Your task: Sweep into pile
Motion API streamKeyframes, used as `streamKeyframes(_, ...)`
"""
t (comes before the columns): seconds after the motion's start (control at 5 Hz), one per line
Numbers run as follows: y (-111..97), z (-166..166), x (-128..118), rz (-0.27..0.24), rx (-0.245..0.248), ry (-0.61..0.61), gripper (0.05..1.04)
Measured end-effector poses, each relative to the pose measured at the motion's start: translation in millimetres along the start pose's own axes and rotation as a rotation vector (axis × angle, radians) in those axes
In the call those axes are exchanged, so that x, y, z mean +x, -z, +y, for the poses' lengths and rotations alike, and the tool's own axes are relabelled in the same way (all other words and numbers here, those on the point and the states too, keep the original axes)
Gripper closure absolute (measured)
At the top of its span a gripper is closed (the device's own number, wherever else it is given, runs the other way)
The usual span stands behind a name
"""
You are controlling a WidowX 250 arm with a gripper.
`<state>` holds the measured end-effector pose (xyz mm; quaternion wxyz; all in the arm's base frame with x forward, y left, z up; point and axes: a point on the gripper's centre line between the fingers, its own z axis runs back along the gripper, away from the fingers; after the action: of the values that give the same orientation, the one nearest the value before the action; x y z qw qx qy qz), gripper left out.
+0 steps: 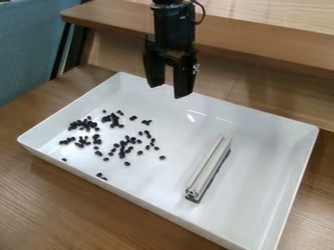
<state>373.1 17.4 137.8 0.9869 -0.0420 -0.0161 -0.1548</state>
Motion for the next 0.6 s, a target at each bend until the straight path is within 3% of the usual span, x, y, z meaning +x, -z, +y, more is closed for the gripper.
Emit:
streamKeyframes(0.2, 14, -1, -1, 0.029, -0.018, -0.005, 0.083)
streamKeyframes(0.4, 40, -16, -7, 0.053, -0.074, -0.018, 0.083)
streamKeyframes(0.6, 54, -40, -6, 0.067, -0.090, -0.021, 0.083)
